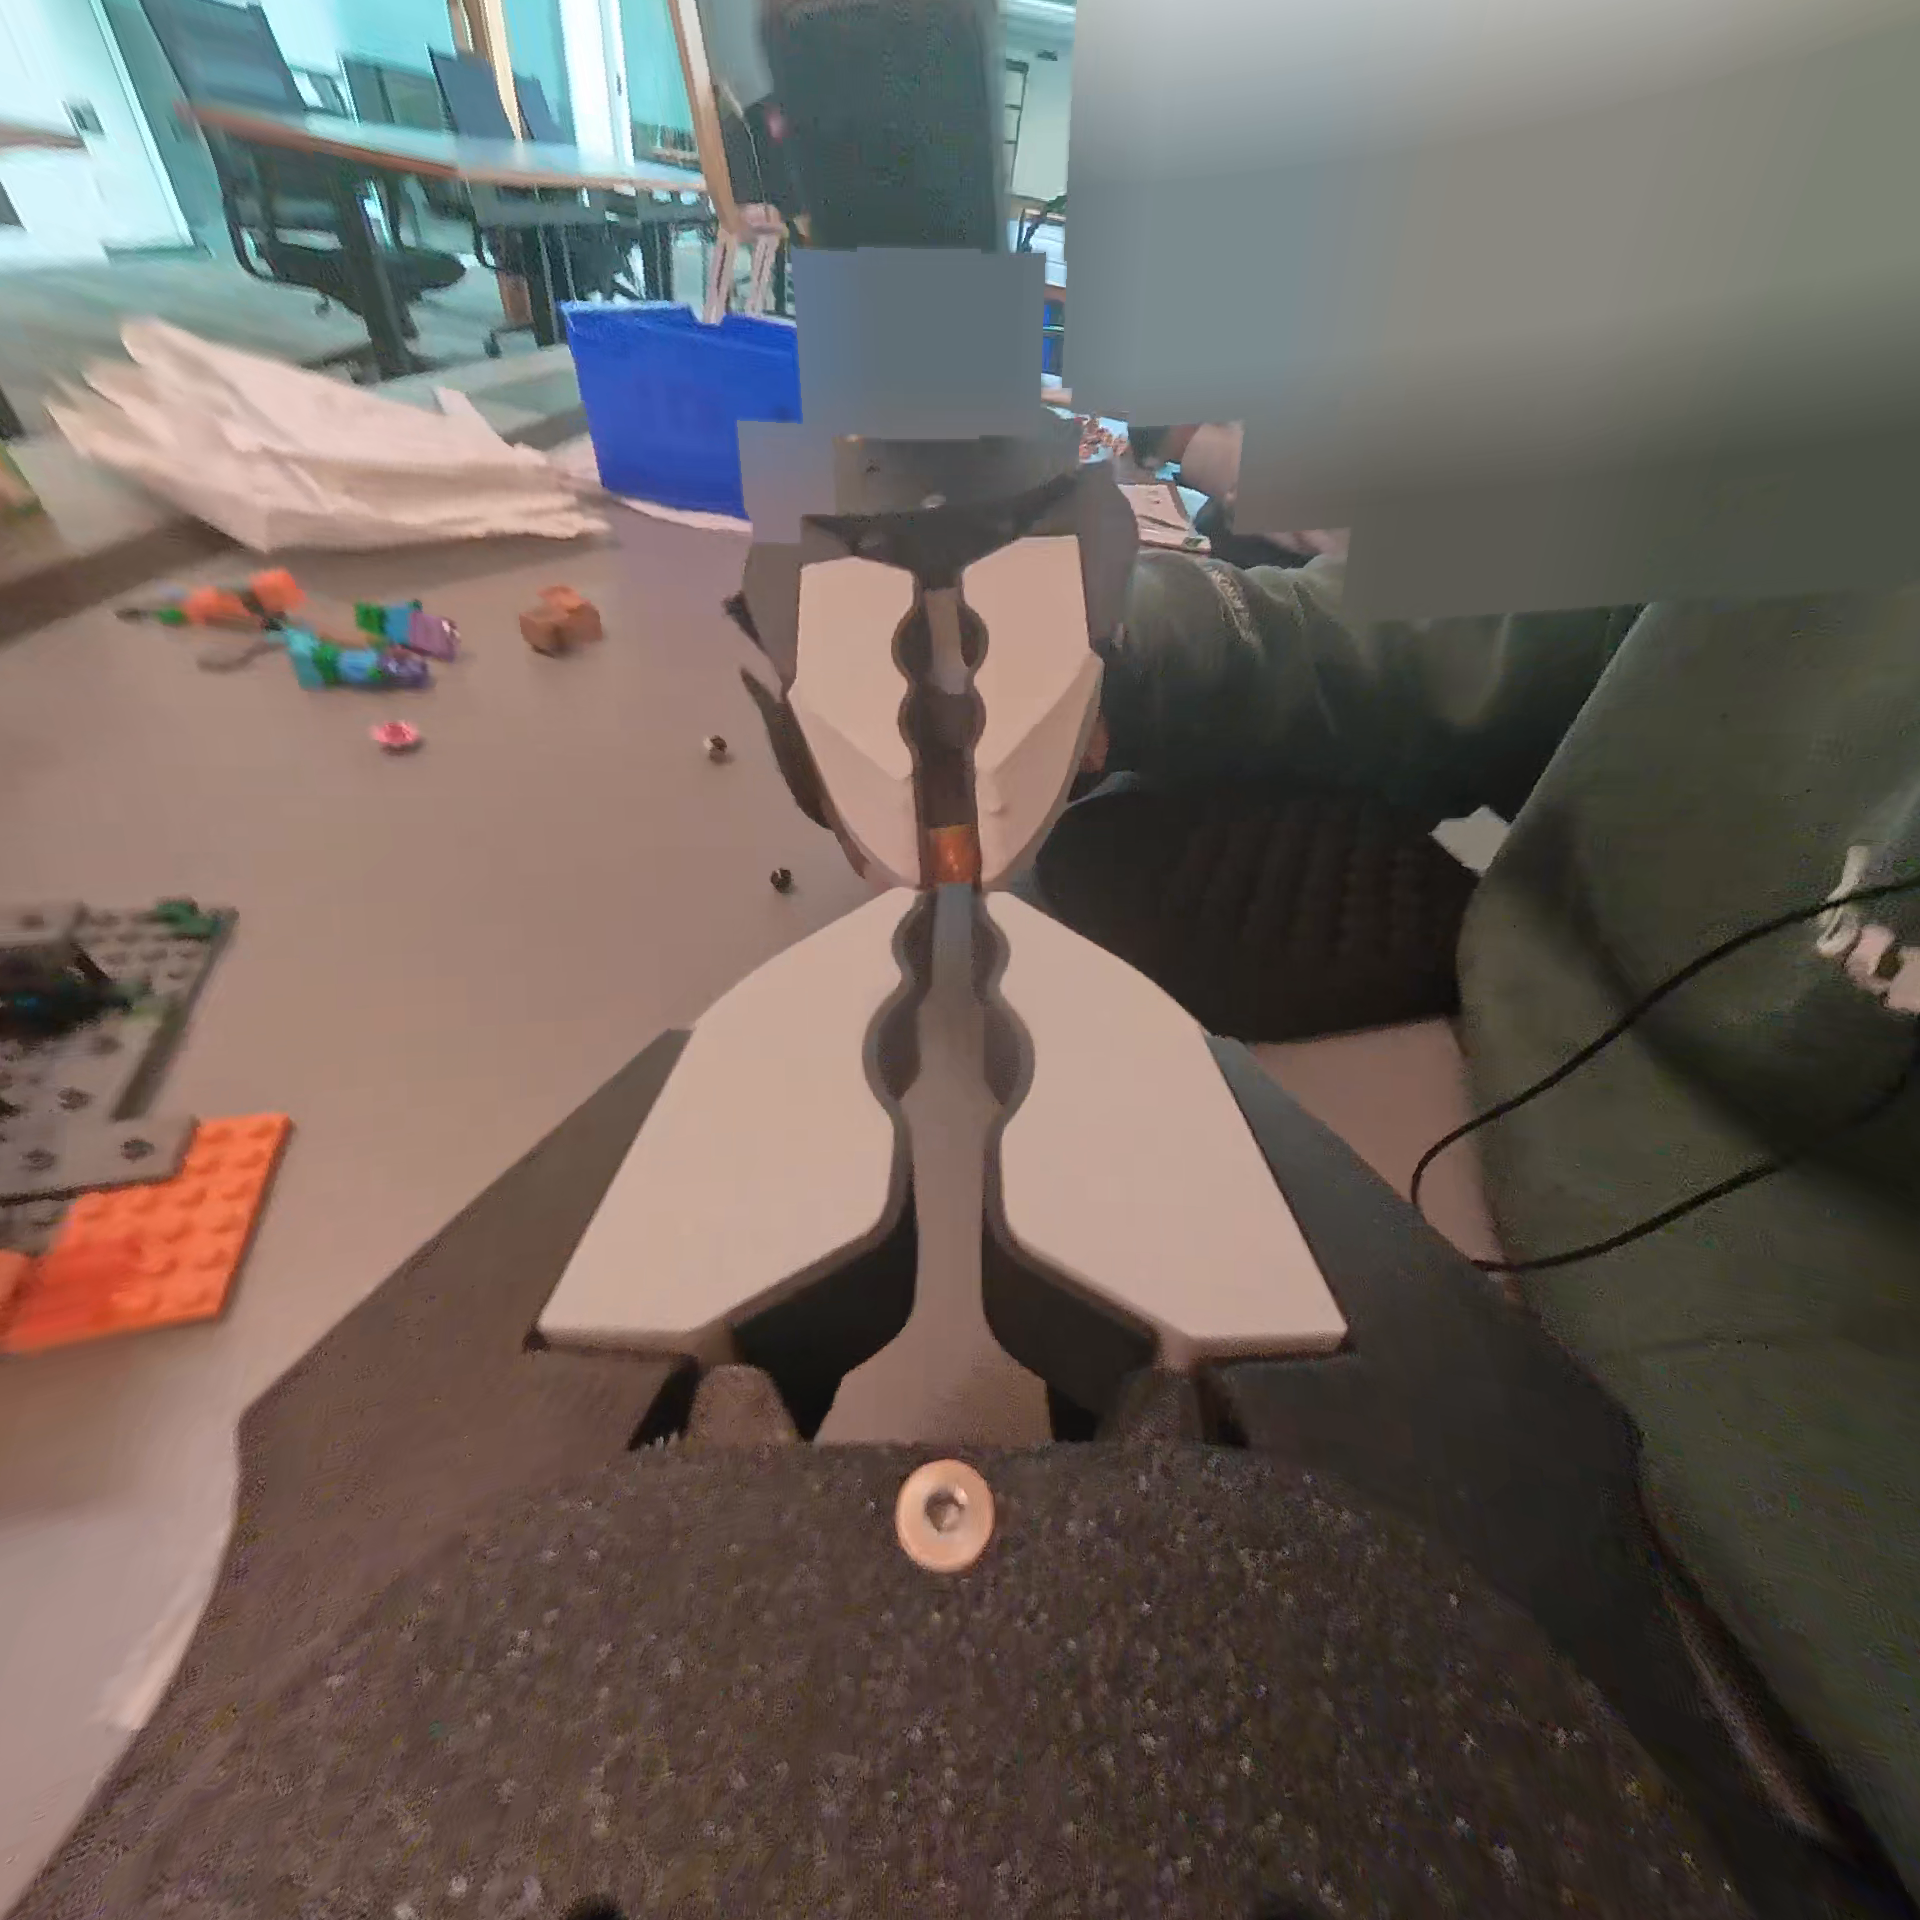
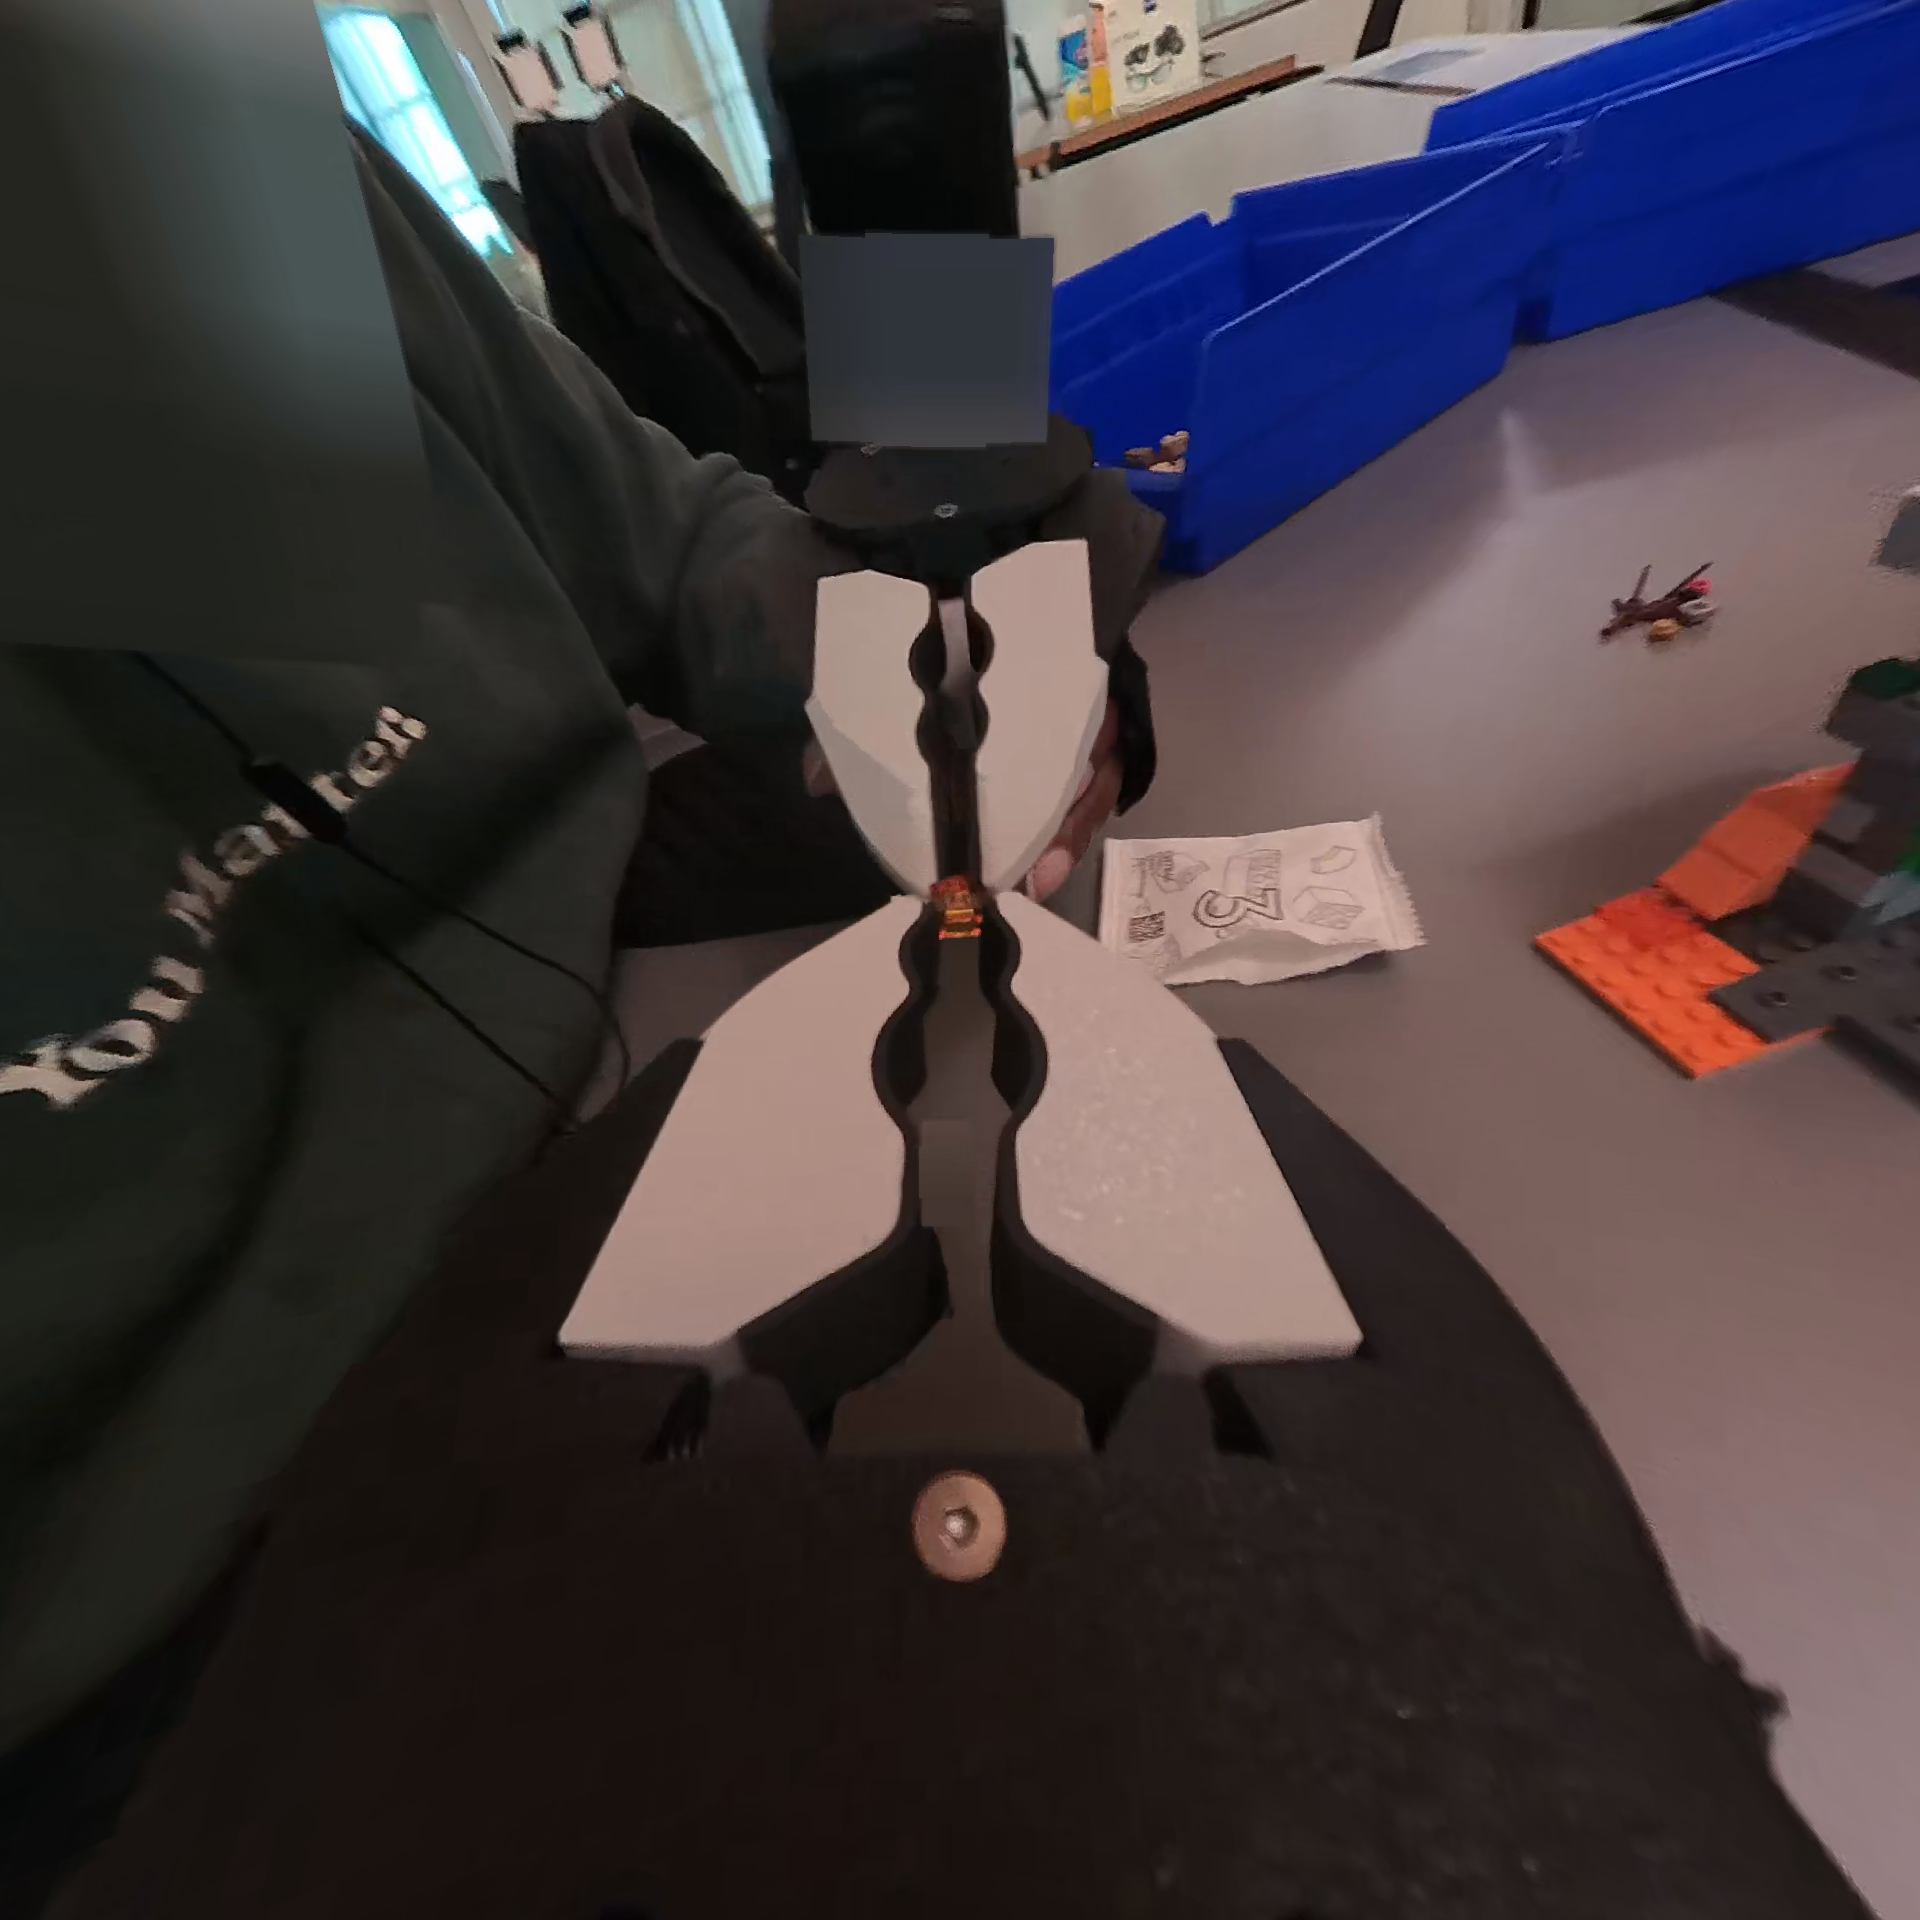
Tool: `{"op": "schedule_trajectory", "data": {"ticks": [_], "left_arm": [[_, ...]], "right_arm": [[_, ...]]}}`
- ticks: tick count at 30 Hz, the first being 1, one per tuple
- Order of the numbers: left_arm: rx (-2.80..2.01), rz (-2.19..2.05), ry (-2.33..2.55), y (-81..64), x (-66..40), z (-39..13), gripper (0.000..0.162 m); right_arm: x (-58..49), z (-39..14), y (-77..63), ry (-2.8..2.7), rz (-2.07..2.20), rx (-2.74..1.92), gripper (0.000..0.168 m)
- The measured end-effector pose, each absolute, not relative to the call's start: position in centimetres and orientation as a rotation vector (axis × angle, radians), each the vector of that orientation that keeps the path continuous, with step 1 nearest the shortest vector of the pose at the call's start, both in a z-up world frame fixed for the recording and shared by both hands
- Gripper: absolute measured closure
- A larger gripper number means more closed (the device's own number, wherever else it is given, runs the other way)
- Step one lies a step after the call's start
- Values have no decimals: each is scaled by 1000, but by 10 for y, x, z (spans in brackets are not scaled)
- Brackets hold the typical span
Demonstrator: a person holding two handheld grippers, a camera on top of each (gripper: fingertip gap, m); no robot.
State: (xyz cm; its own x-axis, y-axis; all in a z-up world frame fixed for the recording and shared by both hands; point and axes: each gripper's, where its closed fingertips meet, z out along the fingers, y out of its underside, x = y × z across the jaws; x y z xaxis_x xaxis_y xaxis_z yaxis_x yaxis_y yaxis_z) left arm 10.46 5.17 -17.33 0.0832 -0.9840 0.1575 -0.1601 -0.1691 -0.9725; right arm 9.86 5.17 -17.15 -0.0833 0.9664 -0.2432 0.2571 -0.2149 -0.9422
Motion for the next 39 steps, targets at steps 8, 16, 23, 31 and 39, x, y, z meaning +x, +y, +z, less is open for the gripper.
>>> {"op": "schedule_trajectory", "data": {"ticks": [8, 16, 23, 31, 39], "left_arm": [[-1703, -1602, 933, 58, 105, -167, 142], [-1805, -1815, 798, 58, 106, -169, 146], [-1816, -1936, 771, 55, 105, -169, 153], [-1661, -1644, 987, 51, 102, -163, 155], [-1576, -1347, 1155, 51, 100, -168, 154]], "right_arm": [[95, -175, 61, -1453, 888, -1396, 161], [92, -170, 62, -1512, 515, -1211, 161], [90, -173, 63, -1545, 346, -1118, 161], [88, -165, 58, -1435, 738, -1262, 160], [92, -170, 61, -1410, 875, -1341, 161]]}}
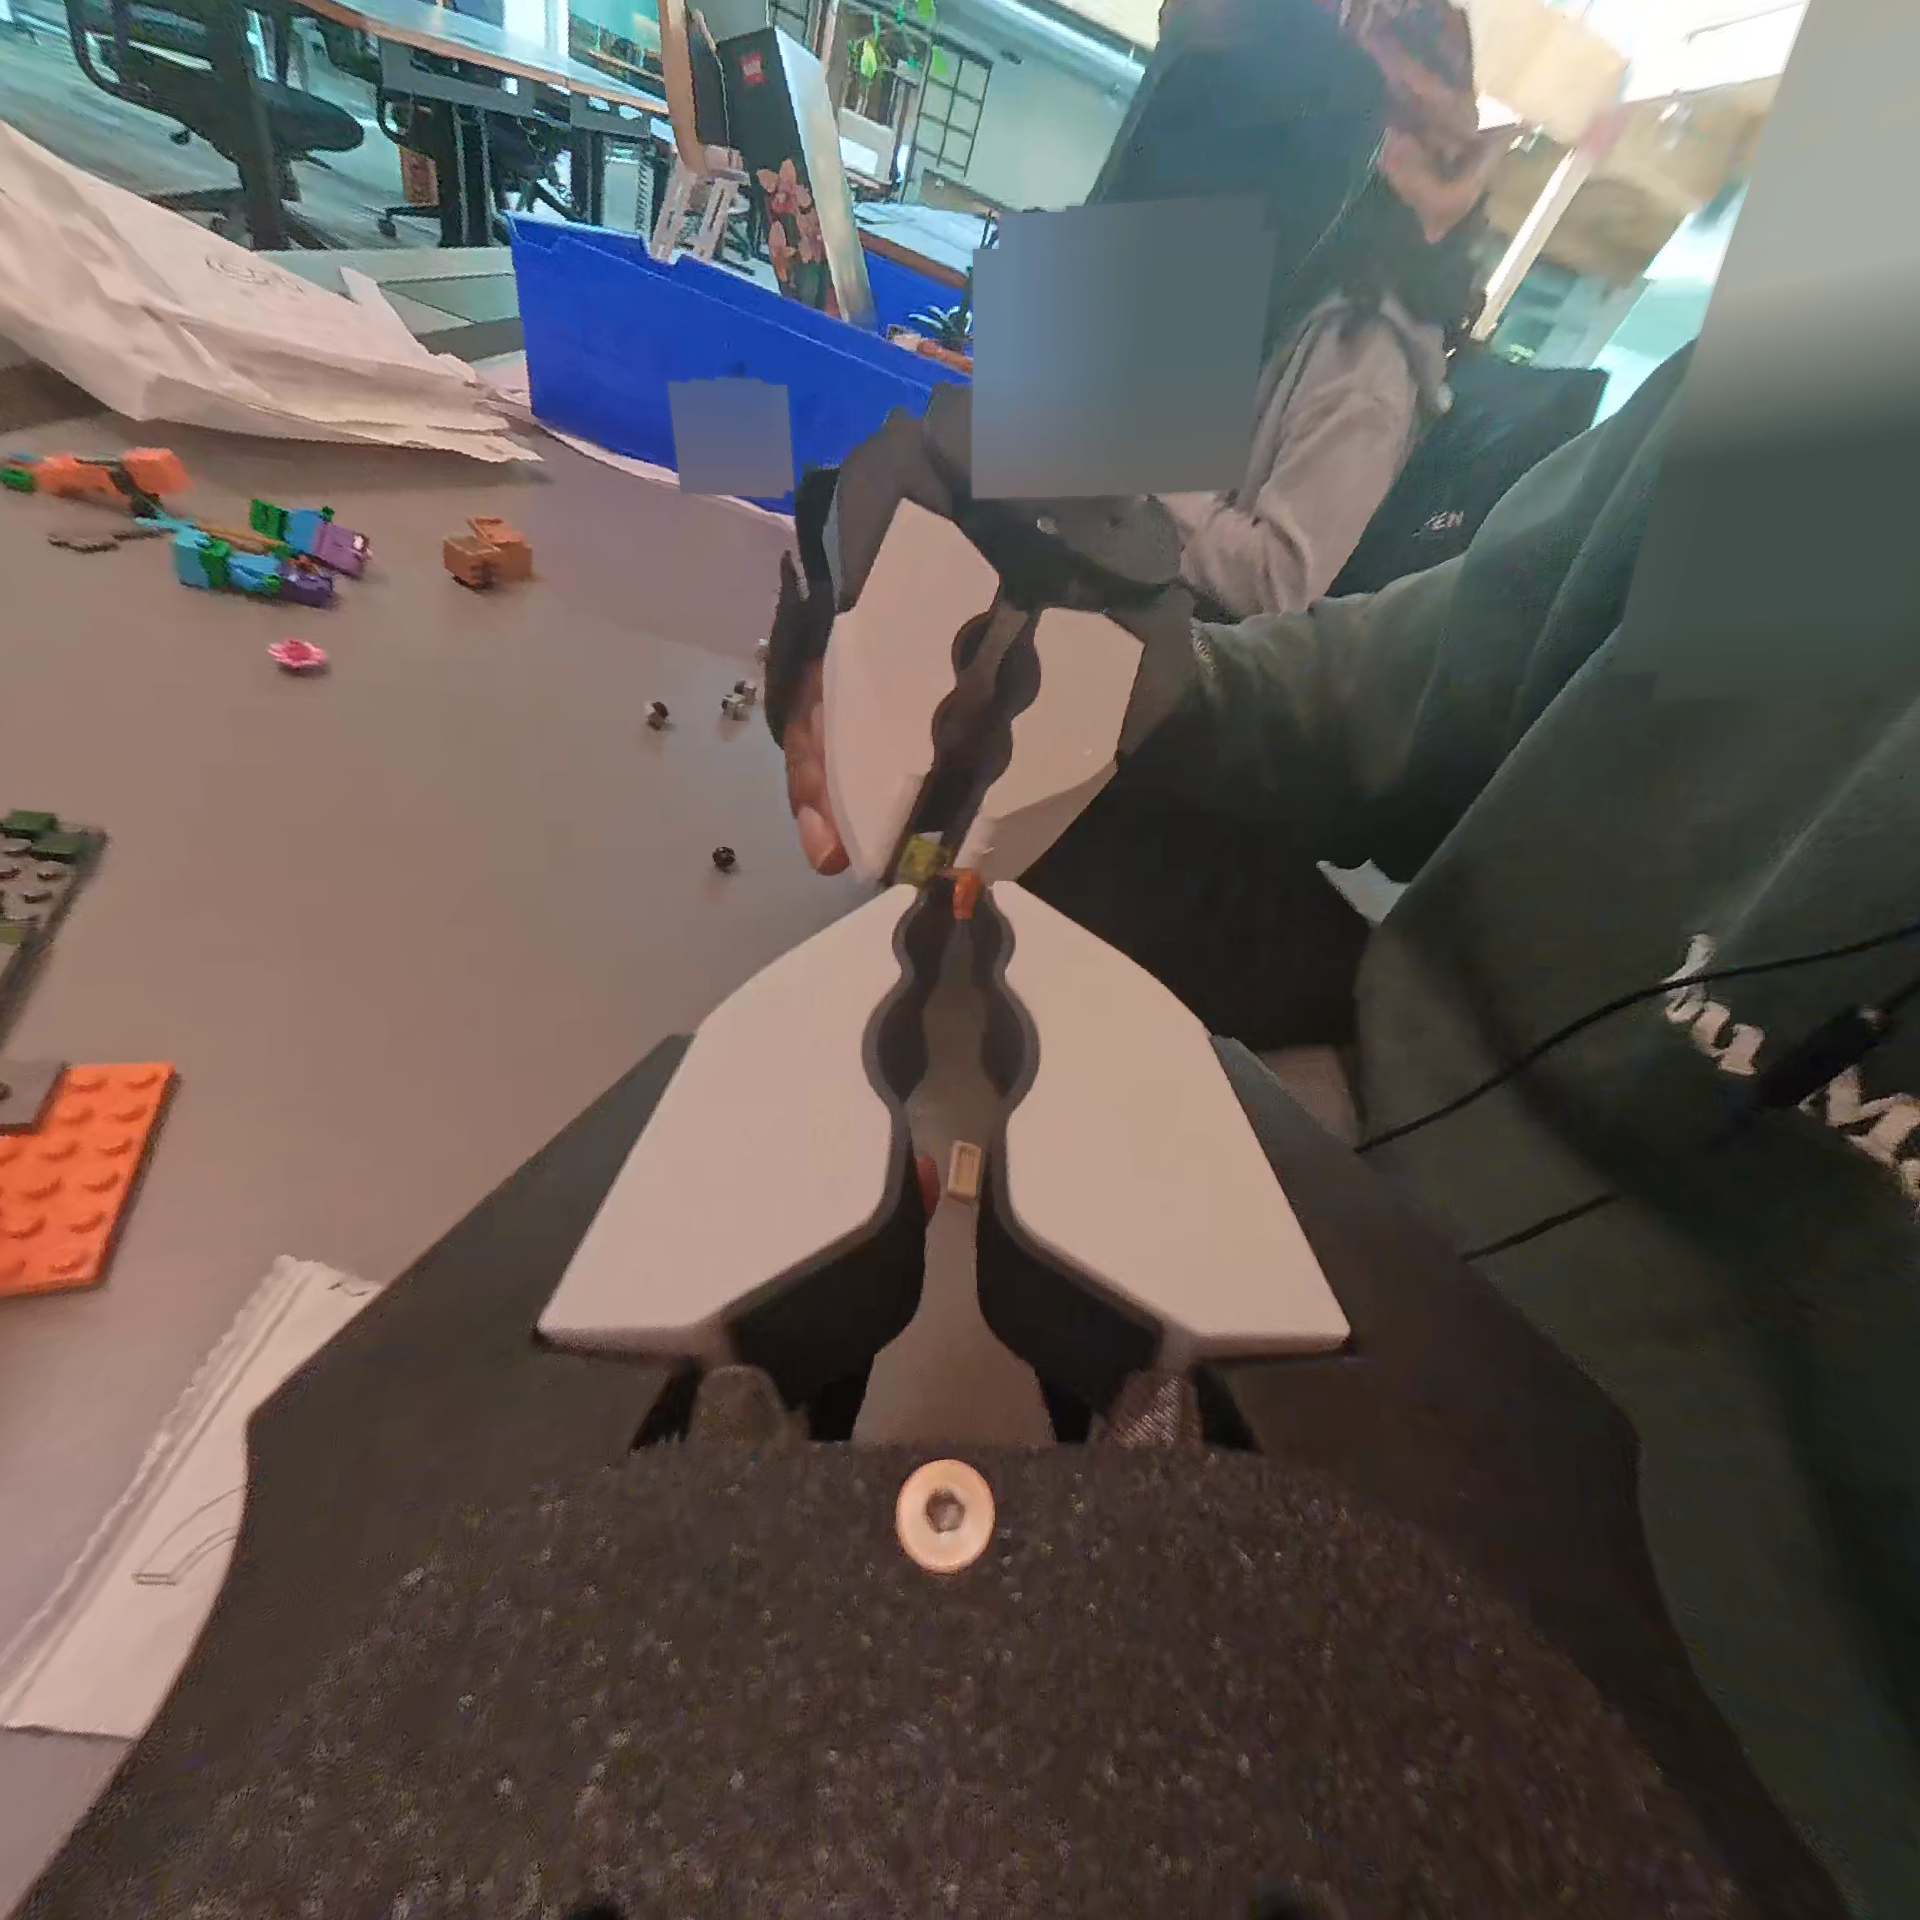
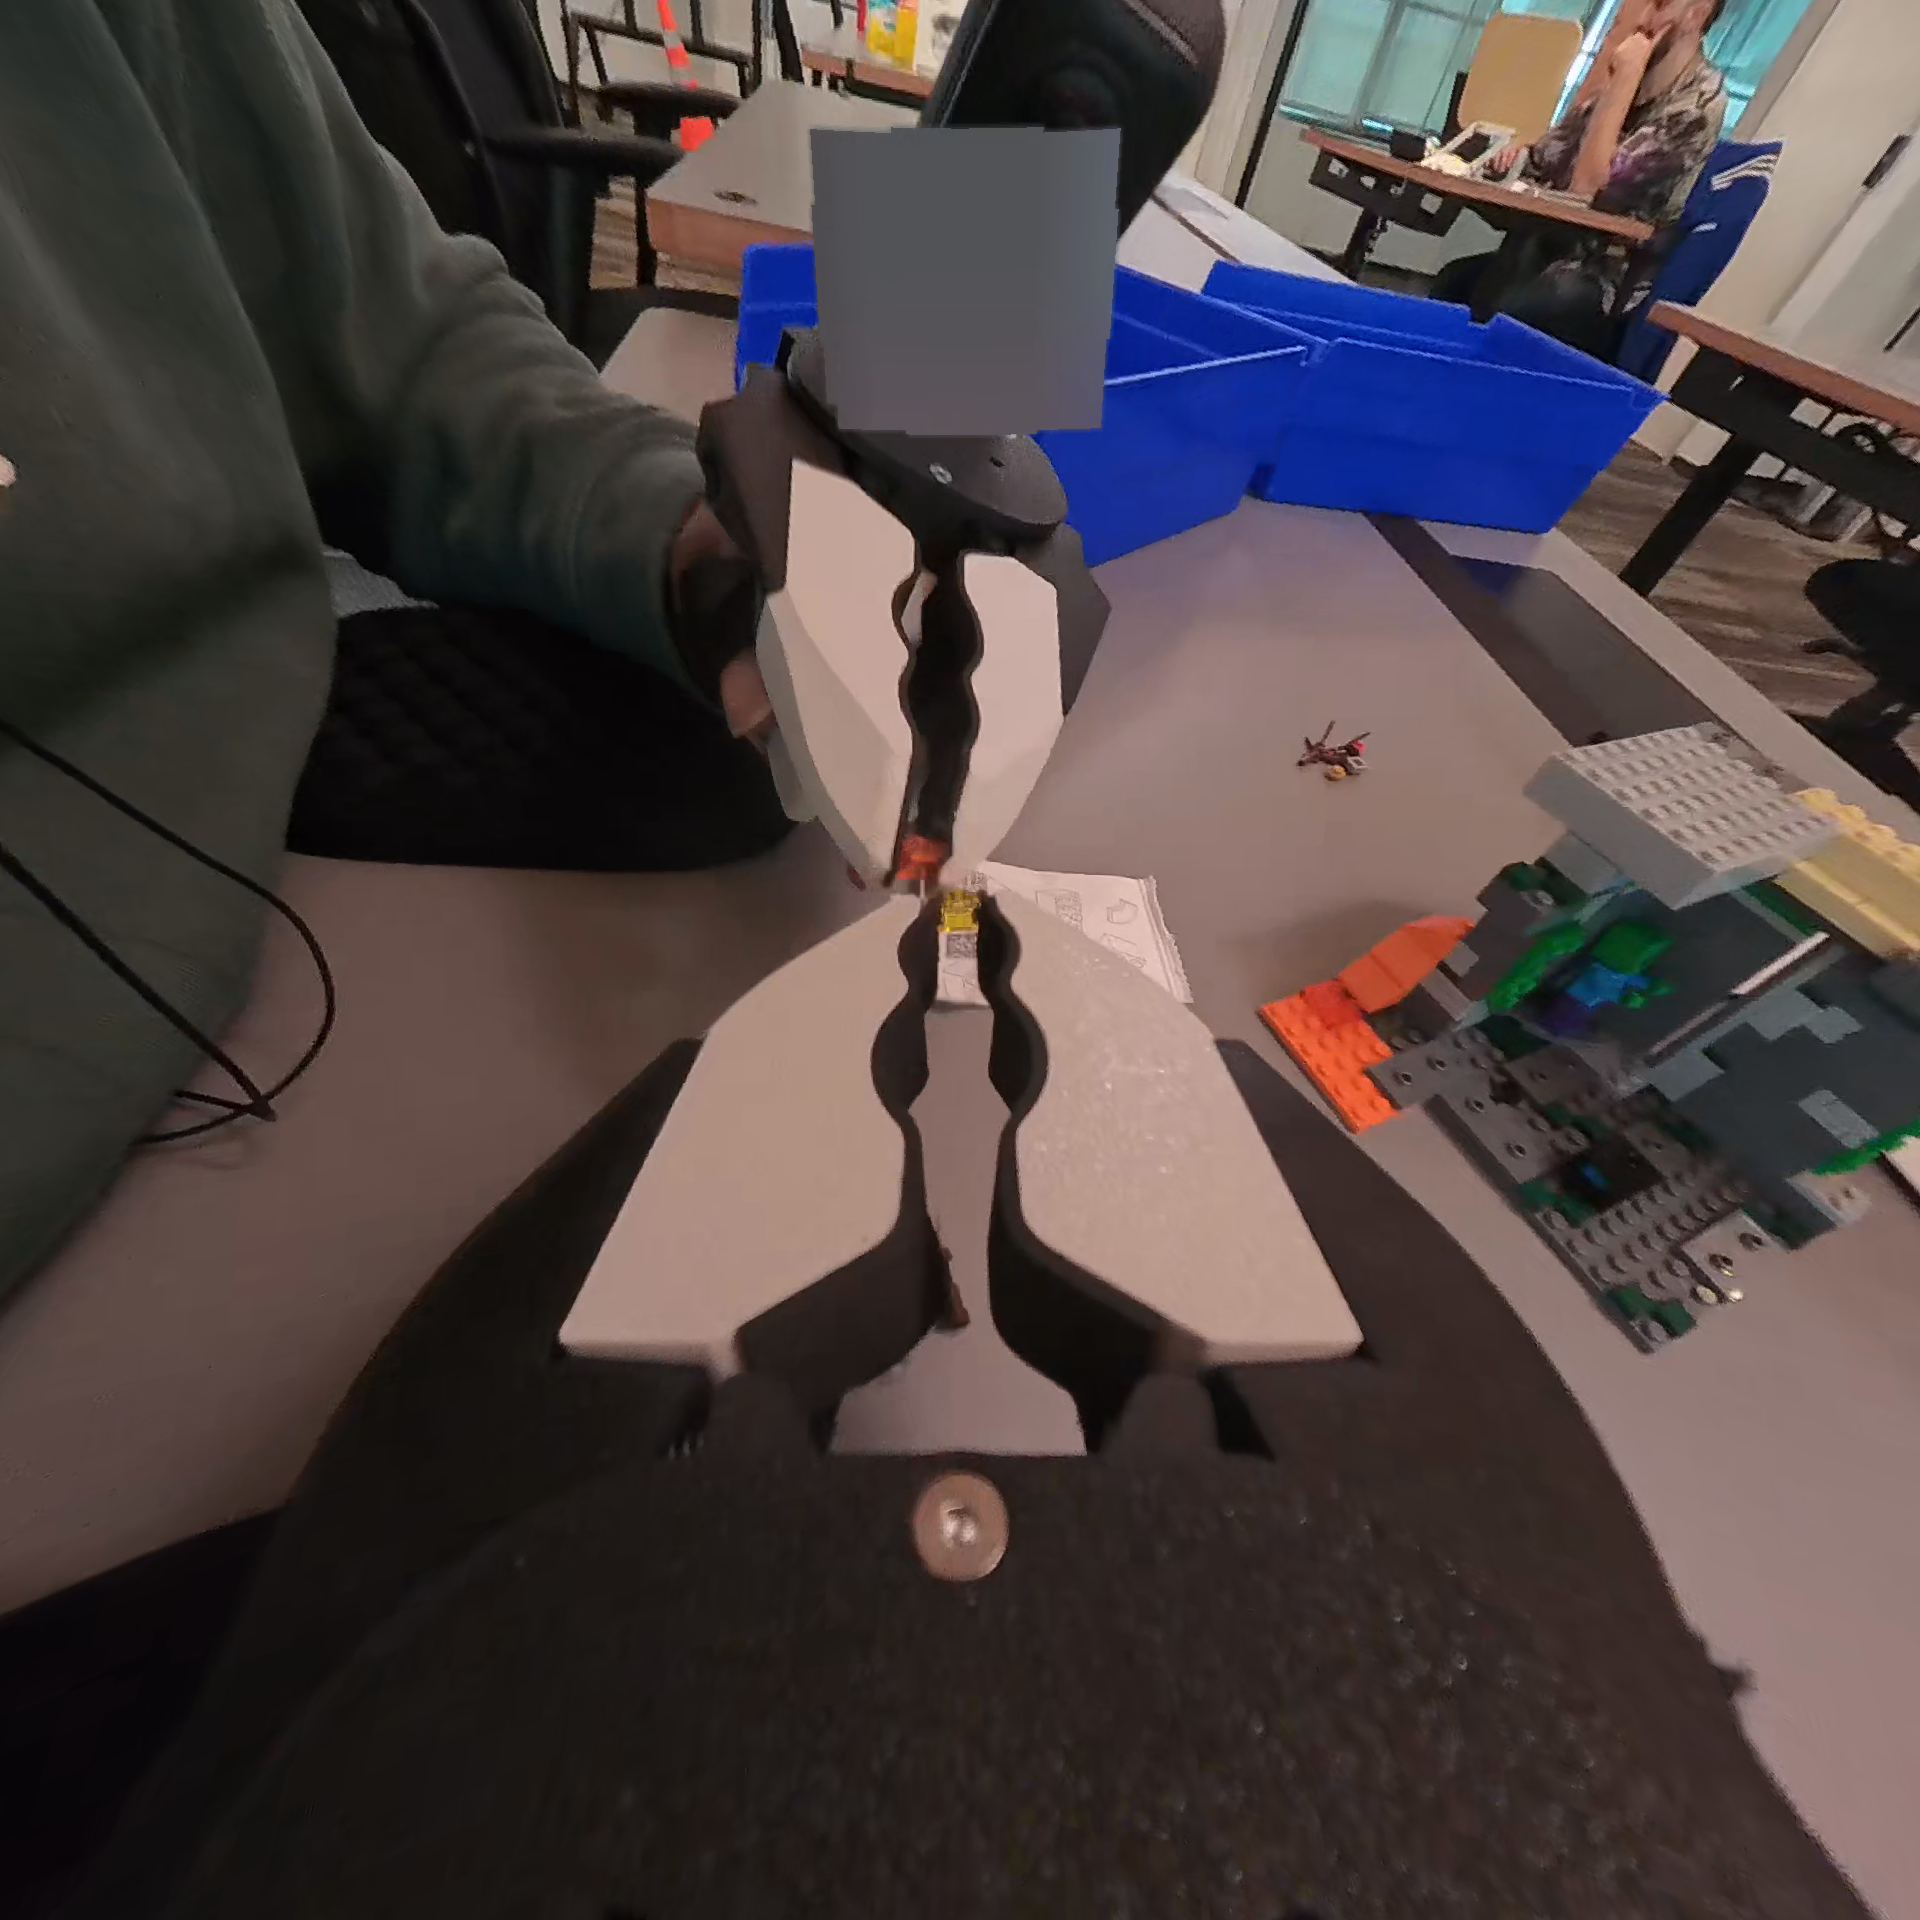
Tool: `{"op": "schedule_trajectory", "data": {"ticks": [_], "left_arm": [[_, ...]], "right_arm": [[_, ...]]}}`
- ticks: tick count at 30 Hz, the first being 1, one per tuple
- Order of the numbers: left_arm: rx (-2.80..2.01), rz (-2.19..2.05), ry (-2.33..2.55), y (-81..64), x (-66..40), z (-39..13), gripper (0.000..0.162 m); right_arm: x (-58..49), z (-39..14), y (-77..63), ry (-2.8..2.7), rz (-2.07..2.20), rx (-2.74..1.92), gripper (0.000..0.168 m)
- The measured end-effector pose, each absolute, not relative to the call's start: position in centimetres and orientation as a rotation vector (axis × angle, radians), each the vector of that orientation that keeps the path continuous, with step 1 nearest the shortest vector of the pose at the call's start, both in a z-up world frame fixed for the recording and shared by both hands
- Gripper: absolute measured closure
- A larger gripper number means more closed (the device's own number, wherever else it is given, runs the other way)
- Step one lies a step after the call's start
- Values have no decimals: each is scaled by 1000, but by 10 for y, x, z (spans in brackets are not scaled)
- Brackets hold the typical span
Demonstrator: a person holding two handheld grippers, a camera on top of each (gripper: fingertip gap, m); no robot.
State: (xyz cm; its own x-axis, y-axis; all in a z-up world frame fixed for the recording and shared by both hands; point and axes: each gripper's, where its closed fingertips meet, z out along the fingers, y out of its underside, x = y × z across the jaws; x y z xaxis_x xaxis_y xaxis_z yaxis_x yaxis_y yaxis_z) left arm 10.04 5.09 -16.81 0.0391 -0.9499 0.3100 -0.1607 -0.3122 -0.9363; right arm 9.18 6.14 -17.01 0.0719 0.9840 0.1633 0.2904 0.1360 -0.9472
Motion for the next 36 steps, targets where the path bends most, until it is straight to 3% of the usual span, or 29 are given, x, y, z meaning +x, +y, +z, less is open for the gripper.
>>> {"op": "schedule_trajectory", "data": {"ticks": [15, 36], "left_arm": [[-1475, -966, 1277, 63, 98, -181, 154], [-1455, -1045, 1229, 61, 100, -174, 145]], "right_arm": [[99, -177, 73, -1407, 832, -1357, 161], [93, -177, 70, -1363, 928, -1388, 161]]}}
